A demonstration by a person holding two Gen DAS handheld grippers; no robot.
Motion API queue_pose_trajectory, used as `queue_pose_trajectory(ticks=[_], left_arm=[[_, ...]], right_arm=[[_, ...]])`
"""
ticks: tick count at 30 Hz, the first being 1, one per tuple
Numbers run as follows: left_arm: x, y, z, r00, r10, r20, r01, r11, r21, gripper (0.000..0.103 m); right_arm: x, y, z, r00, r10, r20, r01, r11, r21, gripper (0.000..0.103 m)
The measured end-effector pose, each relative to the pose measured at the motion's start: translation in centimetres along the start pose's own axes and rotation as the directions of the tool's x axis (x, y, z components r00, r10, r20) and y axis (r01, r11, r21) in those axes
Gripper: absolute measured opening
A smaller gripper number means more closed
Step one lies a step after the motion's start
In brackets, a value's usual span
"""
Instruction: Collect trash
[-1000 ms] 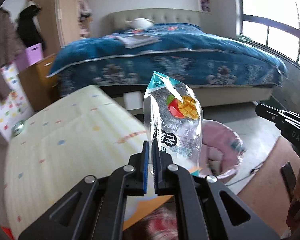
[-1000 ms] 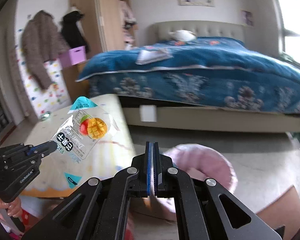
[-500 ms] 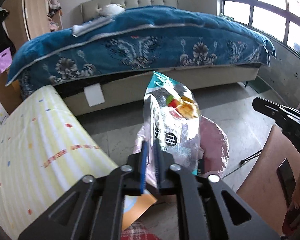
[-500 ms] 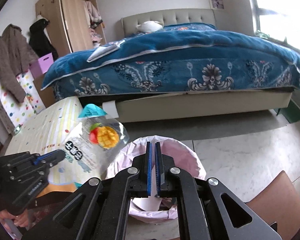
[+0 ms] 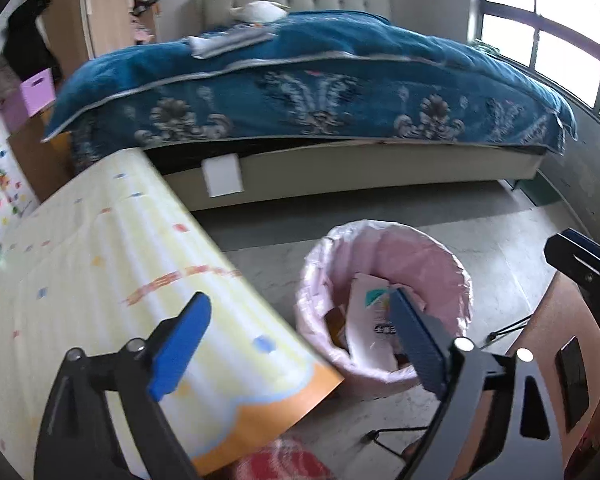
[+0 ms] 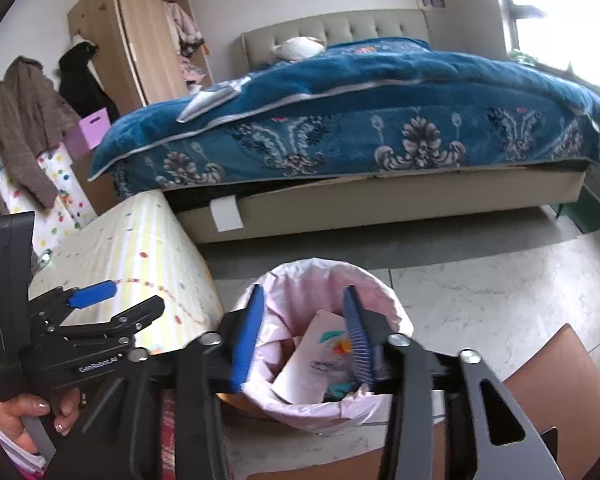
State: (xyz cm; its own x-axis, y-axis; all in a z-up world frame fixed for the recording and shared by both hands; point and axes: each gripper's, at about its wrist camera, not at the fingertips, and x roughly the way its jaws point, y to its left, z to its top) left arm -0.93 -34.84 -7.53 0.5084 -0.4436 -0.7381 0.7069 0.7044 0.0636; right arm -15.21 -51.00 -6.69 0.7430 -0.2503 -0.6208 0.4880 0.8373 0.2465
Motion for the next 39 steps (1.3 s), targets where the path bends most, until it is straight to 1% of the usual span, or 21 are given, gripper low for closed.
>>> queue_pose_trajectory(ticks=[1,2,3,4,5,8,12,15,16,20,22,25,28,31,32,34,36,37,38,39], left_arm=[[-0.7,0.5,-0.1,1.000,0.021,0.004,-0.021,1.000,-0.004,0.096],[-1.9,1.3,-0.4,0.999,0.050,0.017,-0.050,0.999,-0.011,0.096],[-2.6,1.7,-0.6,0.998,0.060,0.024,-0.060,0.998,-0.014,0.096],[-3.3,2.2,-0.7,0.997,0.071,0.029,-0.071,0.997,-0.018,0.096],[-4.4,2.9,-1.1,0.995,0.093,0.032,-0.093,0.995,-0.026,0.096],[-6.5,4.7,-1.9,0.990,0.135,0.034,-0.133,0.990,-0.046,0.096],[-8.9,7.0,-3.2,0.986,0.164,0.031,-0.161,0.983,-0.085,0.096],[-10.6,8.8,-4.3,0.983,0.183,0.025,-0.179,0.977,-0.120,0.096],[-11.3,9.5,-4.7,0.981,0.192,0.025,-0.187,0.973,-0.136,0.096],[-13.5,11.8,-6.1,0.976,0.218,0.030,-0.209,0.961,-0.183,0.096],[-14.6,12.9,-6.7,0.971,0.237,0.027,-0.227,0.952,-0.205,0.096],[-16.1,14.7,-7.6,0.963,0.271,0.018,-0.259,0.936,-0.240,0.096],[-17.8,16.5,-8.6,0.952,0.305,0.010,-0.290,0.915,-0.282,0.096],[-19.4,18.5,-9.6,0.937,0.349,0.006,-0.329,0.888,-0.321,0.096],[-20.1,19.2,-10.0,0.927,0.376,0.002,-0.353,0.874,-0.334,0.096],[-21.0,20.2,-10.6,0.912,0.410,-0.002,-0.385,0.855,-0.348,0.096],[-21.9,21.4,-11.4,0.894,0.448,-0.016,-0.423,0.830,-0.363,0.096],[-22.3,21.9,-11.7,0.886,0.462,-0.023,-0.437,0.820,-0.370,0.096],[-22.5,22.4,-11.9,0.880,0.475,-0.030,-0.450,0.810,-0.376,0.096],[-22.7,22.7,-12.2,0.875,0.483,-0.035,-0.459,0.802,-0.382,0.096]], right_arm=[[-0.8,1.1,0.0,1.000,0.010,0.014,-0.010,1.000,-0.020,0.060],[-0.8,1.2,0.0,1.000,0.009,0.017,-0.009,1.000,-0.023,0.071],[-1.1,1.7,0.0,1.000,0.010,0.023,-0.009,0.999,-0.031,0.077],[-1.9,3.0,-0.1,0.999,0.018,0.037,-0.016,0.998,-0.058,0.086],[-1.9,3.5,-0.1,0.999,0.018,0.035,-0.016,0.998,-0.062,0.089],[-2.5,5.7,-0.1,0.999,0.032,0.025,-0.029,0.994,-0.103,0.091],[-3.7,8.7,0.2,0.998,0.068,0.003,-0.067,0.986,-0.150,0.092],[-4.7,10.4,0.2,0.997,0.076,0.006,-0.073,0.982,-0.174,0.092],[-5.2,11.6,0.2,0.996,0.089,-0.010,-0.090,0.978,-0.191,0.093],[-6.4,14.0,-0.3,0.993,0.116,-0.004,-0.114,0.969,-0.220,0.093],[-7.1,15.6,-0.5,0.991,0.135,0.000,-0.131,0.963,-0.236,0.094],[-7.7,16.9,-0.9,0.988,0.157,-0.001,-0.153,0.957,-0.245,0.094],[-8.4,18.7,-0.7,0.984,0.178,-0.004,-0.173,0.949,-0.265,0.095],[-8.6,21.5,-0.5,0.975,0.222,-0.017,-0.216,0.927,-0.307,0.095],[-8.8,21.6,-0.5,0.974,0.225,-0.016,-0.219,0.926,-0.309,0.095],[-8.8,22.6,-0.3,0.970,0.243,-0.019,-0.236,0.916,-0.325,0.095],[-8.8,23.9,-0.4,0.961,0.276,-0.030,-0.269,0.899,-0.345,0.095],[-8.8,24.3,-0.5,0.958,0.285,-0.033,-0.278,0.895,-0.349,0.095],[-8.6,25.2,-0.7,0.950,0.309,-0.045,-0.304,0.880,-0.366,0.095],[-8.8,25.3,-0.7,0.949,0.311,-0.047,-0.306,0.878,-0.368,0.095]])
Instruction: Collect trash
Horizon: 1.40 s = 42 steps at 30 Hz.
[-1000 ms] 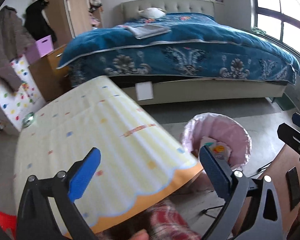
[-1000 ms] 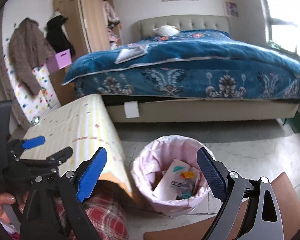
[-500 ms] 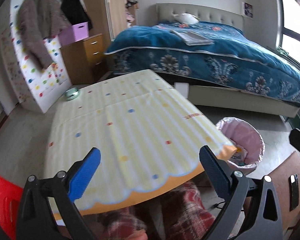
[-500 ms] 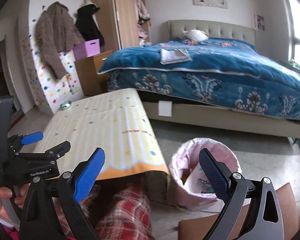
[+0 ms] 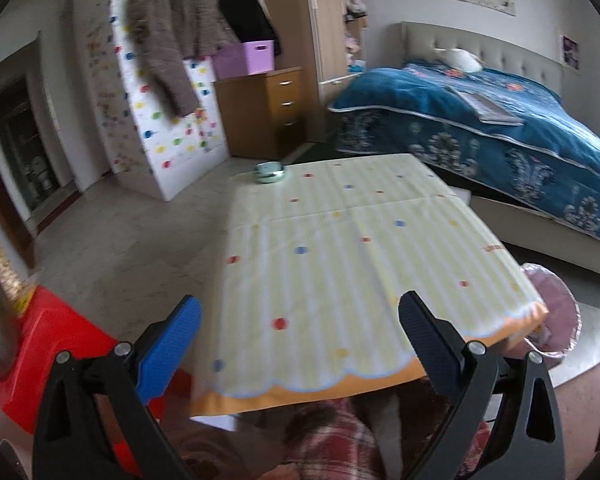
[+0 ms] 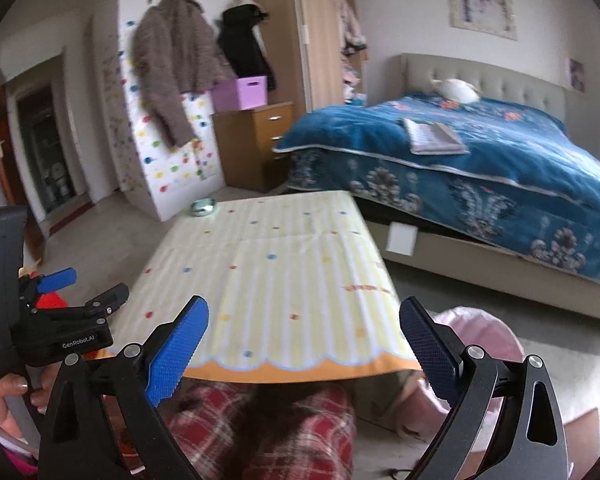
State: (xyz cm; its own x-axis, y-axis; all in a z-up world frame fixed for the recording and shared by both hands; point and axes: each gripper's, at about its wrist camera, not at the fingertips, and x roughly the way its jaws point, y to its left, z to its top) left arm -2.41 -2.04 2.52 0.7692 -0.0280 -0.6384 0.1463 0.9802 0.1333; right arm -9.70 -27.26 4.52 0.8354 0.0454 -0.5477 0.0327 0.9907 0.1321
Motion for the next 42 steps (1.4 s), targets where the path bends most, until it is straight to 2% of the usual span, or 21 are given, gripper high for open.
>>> queue_pose_trajectory(ticks=[5,11,23,42], left_arm=[[0.2,1.6,0.1,0.999,0.039,-0.009,-0.039,0.999,-0.027,0.096],[0.7,1.9,0.4,0.999,0.035,-0.010,-0.036,0.999,-0.026,0.096],[2.5,1.7,-0.1,0.998,0.027,-0.053,-0.028,0.999,-0.027,0.096],[2.8,1.7,0.0,0.998,0.028,-0.054,-0.029,0.999,-0.025,0.096]], right_arm=[[0.7,2.4,0.7,1.000,0.026,-0.009,-0.026,0.999,-0.041,0.095],[0.9,4.1,0.8,1.000,0.024,-0.013,-0.025,0.999,-0.048,0.095],[1.8,3.9,0.7,0.999,0.021,-0.031,-0.022,0.998,-0.057,0.095],[2.0,2.9,0.7,0.999,0.025,-0.026,-0.026,0.998,-0.053,0.095]])
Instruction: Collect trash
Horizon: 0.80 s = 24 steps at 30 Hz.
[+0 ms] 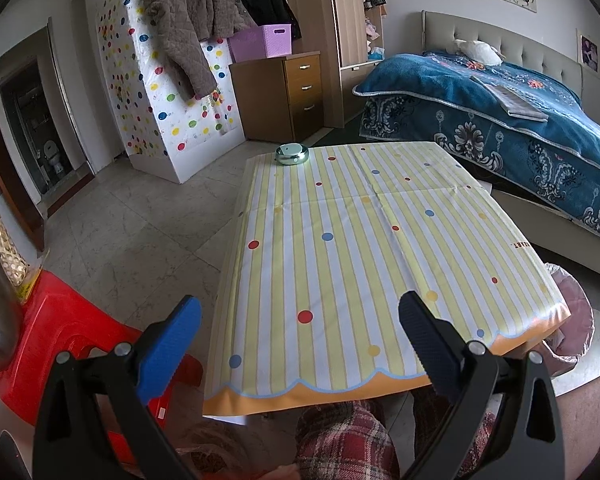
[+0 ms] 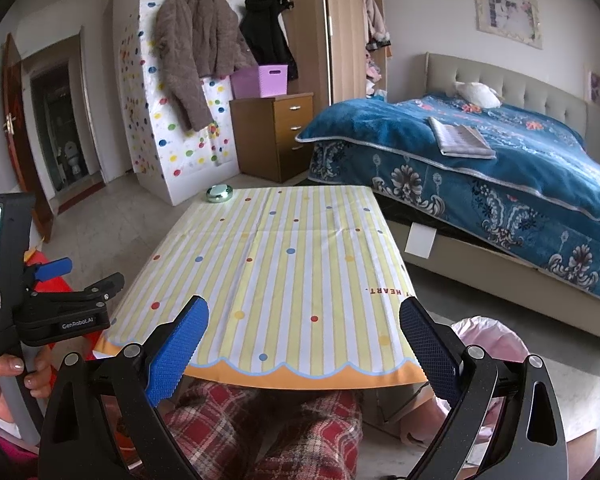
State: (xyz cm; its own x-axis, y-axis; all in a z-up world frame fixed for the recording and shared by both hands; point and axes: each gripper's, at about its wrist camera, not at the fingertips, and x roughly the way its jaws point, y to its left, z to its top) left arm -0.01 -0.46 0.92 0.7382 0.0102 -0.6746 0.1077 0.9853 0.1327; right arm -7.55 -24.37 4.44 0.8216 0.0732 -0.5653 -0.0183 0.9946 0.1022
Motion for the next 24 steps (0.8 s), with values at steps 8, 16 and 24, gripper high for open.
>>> queue_pose_trajectory(ticks=[8,16,24], left_arm=[[-0.43,-0.50,-0.20,1.000,0.001,0.004,-0.001,1.000,0.006,0.096],[-0.44,-0.51,-0.18,1.000,0.000,0.003,0.000,1.000,0.006,0.096],[-0.53,-0.64,-0.23,1.000,-0.001,0.003,0.001,1.000,0.007,0.096]], right_arm=[[0.08,-0.44,0.01,1.000,0.000,0.003,0.000,1.000,0.003,0.095],[0.15,-0.61,-0.01,1.000,0.002,0.004,-0.002,1.000,0.005,0.095],[0.30,-0.93,0.03,1.000,0.005,0.004,-0.005,1.000,0.007,0.095]])
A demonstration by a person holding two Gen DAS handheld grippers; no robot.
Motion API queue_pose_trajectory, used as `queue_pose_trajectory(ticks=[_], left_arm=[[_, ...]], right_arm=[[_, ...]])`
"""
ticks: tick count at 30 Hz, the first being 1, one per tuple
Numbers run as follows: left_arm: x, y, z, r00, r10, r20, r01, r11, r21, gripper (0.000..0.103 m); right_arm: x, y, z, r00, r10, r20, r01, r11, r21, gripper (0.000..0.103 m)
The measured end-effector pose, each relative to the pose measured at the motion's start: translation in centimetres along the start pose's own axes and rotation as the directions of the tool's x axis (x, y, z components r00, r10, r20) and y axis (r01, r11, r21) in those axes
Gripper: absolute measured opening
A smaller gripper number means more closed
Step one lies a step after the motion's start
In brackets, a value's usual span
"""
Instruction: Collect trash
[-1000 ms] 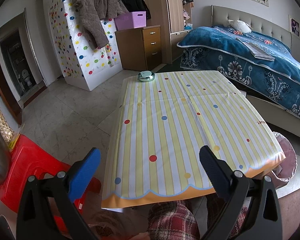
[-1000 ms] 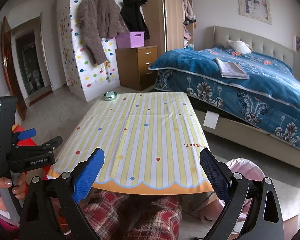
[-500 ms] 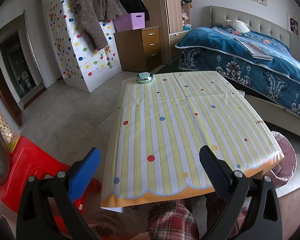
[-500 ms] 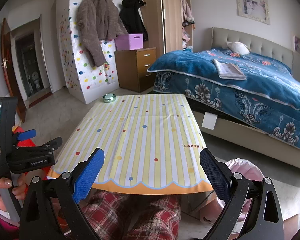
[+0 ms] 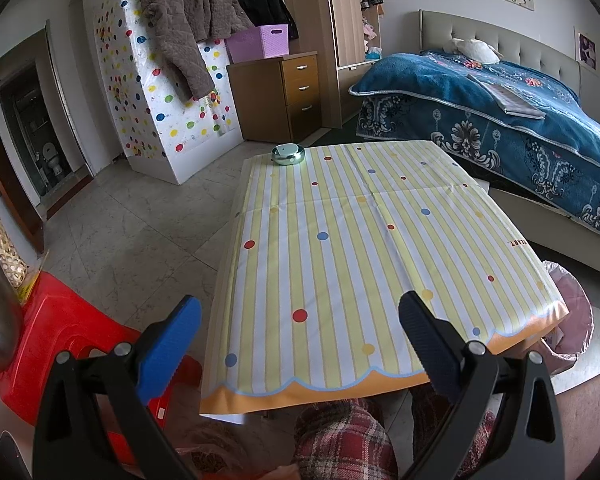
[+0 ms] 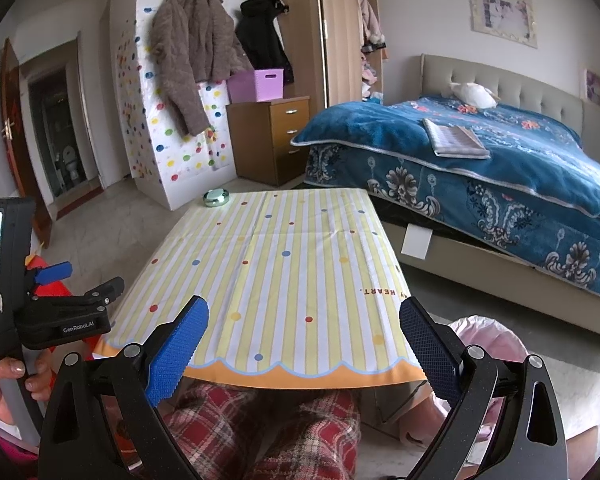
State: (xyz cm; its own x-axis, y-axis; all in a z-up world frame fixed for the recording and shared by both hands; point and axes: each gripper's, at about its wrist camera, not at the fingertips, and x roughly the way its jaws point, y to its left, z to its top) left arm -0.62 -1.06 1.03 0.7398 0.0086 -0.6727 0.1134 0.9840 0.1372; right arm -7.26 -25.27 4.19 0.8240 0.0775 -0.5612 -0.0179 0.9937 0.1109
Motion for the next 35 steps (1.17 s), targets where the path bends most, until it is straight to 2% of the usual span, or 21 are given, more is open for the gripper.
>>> queue_pose_trajectory(ticks=[23,27,30,33,35], left_arm=[[0.5,-0.1,-0.3,1.000,-0.013,-0.012,0.013,1.000,-0.002,0.096],[0.6,0.1,-0.4,0.999,-0.034,0.001,0.034,0.999,-0.005,0.096],[1.3,0.0,-0.3,0.999,-0.040,-0.019,0.040,0.999,-0.001,0.096],[1.9,0.0,-0.4,0.997,-0.079,-0.026,0.078,0.997,-0.017,0.096],[2.2,-0.1,-0.6,0.991,-0.130,-0.014,0.130,0.991,-0.034,0.096]], right_arm=[[-0.1,-0.1,0.1,1.000,0.003,-0.001,-0.003,1.000,0.002,0.095],[0.0,-0.3,-0.2,1.000,0.004,0.000,-0.004,1.000,0.007,0.095],[0.0,-0.4,-0.2,1.000,0.001,0.002,-0.001,1.000,0.008,0.095],[0.4,-1.8,-1.5,1.000,-0.030,0.006,0.030,0.999,0.030,0.095],[0.7,-4.8,-3.8,0.997,-0.079,-0.023,0.080,0.995,0.054,0.095]])
